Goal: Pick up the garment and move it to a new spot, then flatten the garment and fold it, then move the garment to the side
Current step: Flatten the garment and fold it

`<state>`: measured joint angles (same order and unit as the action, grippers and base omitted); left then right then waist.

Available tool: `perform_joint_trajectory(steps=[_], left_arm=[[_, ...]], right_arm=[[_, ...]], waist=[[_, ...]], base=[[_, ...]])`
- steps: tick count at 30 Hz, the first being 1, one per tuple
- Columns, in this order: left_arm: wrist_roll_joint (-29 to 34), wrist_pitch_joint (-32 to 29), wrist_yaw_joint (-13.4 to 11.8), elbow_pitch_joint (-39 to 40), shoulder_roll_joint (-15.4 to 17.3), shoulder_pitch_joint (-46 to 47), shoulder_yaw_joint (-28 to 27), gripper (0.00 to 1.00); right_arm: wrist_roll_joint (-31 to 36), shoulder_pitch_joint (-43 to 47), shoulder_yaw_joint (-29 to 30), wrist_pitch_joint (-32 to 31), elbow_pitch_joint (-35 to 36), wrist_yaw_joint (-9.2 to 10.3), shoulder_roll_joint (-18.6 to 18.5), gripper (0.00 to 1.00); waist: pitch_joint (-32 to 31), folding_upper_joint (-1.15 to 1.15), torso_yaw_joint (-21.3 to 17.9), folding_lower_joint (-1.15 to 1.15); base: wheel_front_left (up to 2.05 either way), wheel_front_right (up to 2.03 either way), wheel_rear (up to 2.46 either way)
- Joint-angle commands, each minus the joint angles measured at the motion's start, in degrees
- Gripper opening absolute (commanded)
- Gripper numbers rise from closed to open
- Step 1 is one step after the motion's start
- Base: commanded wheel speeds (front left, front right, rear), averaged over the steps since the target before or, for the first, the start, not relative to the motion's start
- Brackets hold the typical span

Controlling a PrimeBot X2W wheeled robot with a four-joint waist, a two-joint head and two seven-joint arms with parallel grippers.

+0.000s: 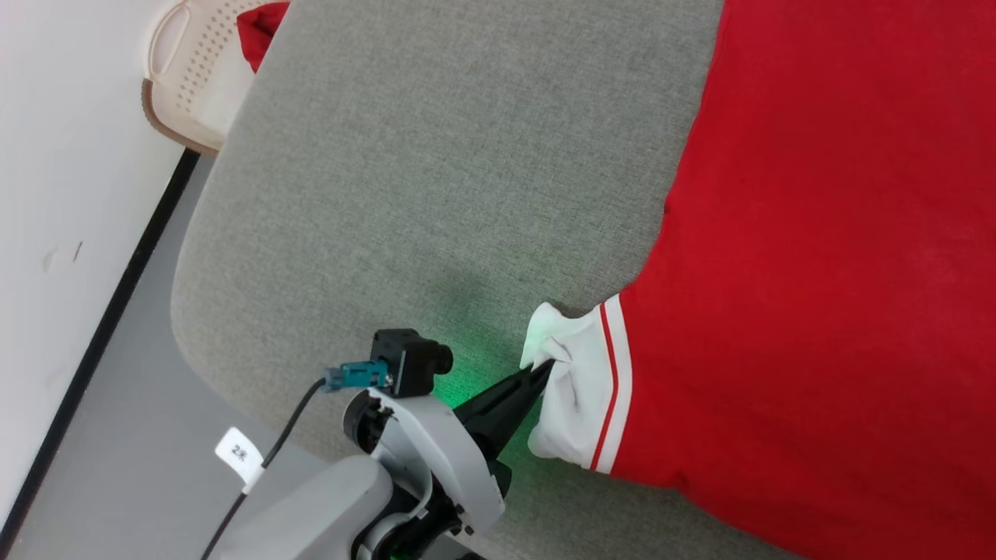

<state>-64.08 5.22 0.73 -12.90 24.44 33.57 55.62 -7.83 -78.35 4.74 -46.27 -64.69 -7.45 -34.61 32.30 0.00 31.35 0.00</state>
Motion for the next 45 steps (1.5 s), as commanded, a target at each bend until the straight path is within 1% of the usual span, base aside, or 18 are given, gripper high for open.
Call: perform_joint_trajectory(steps=[1,4,8,11,13,14,17,22,25,30,35,39,45], left_arm=[[-0.33,-0.34,-0.74,-1.94,0.58,-0.23,0.02,0.00],[-0.47,-0.28,-0.58,-2.86,0.58,0.07,-0.23,0.00],[-0.64,0.28,-0.57,-4.50,1.54,-0.01,-0.90,0.00],[-1.29,0.51,-0.85,-4.82,2.53,-0.68,-1.56,0.00],[-1.55,0.39,-1.03,-4.78,3.39,-1.24,-1.79,0.00],[-1.55,0.39,-1.03,-4.78,3.39,-1.24,-1.79,0.00],[-2.01,0.24,-1.59,-4.28,4.53,-1.60,-2.38,0.00],[-2.70,-0.04,-2.89,-2.53,6.60,-2.45,-3.38,0.00],[-3.24,-0.37,-3.98,-1.08,8.11,-3.47,-3.90,0.00],[-4.02,-0.44,-6.05,1.54,11.09,-5.98,-4.63,0.00],[-5.01,-0.45,-8.20,4.24,13.87,-8.85,-5.23,0.00],[-5.54,-0.46,-9.62,6.42,15.68,-10.91,-5.43,0.00],[-5.88,-0.49,-11.04,8.79,17.48,-13.12,-5.41,0.00]], right_arm=[[0.88,6.30,-0.50,-2.69,-5.17,-0.06,2.75,0.00],[2.27,5.53,0.90,-1.41,-4.74,-0.04,2.62,0.00],[2.15,6.12,0.82,-1.85,-4.18,-0.06,5.63,0.00],[-0.91,7.33,-0.83,-2.00,-2.55,-0.20,8.71,0.00],[-3.76,8.79,-2.39,-3.33,-1.28,-0.22,10.60,0.00],[-3.76,8.79,-2.39,-3.33,-1.28,-0.22,10.60,0.00],[-8.91,11.50,-5.68,-5.26,2.82,-0.20,11.67,0.00],[-19.38,19.12,-11.76,-7.35,14.87,-0.11,9.54,0.00],[-24.67,24.94,-14.46,-8.24,22.96,-0.01,6.75,0.00],[-31.35,34.26,-15.71,-9.20,34.39,-0.01,3.97,0.00],[-35.50,43.32,-14.27,-10.65,43.75,-0.02,2.38,0.00],[-36.52,50.80,-11.73,-11.42,49.75,-0.02,1.77,0.00],[-37.19,62.39,-4.15,-11.23,56.80,-0.02,4.26,0.00]], waist=[[0.00,0.00,-0.11,0.00],[-0.38,0.00,-0.71,0.00],[-2.30,0.00,-3.09,0.00],[-4.02,0.00,-5.35,0.00],[-5.32,0.00,-7.10,0.00],[-5.32,0.00,-7.10,0.00],[-7.32,0.00,-9.51,0.00],[-10.89,0.00,-13.00,0.00],[-12.97,0.00,-15.03,0.00],[-16.21,0.00,-18.16,0.00],[-19.08,0.00,-20.65,0.00],[-20.92,0.00,-22.08,0.00],[-23.10,0.00,-23.41,0.00]], base=[[0.00,0.00,0.00],[0.00,0.00,0.00],[0.00,0.00,0.00],[0.00,0.00,0.00],[0.00,0.00,0.00],[0.00,0.00,0.00],[0.00,0.00,0.00],[0.00,0.00,0.00],[0.00,0.00,0.00],[0.00,0.00,0.00],[0.00,0.00,0.00],[0.00,0.00,0.00],[0.00,0.00,0.00]])
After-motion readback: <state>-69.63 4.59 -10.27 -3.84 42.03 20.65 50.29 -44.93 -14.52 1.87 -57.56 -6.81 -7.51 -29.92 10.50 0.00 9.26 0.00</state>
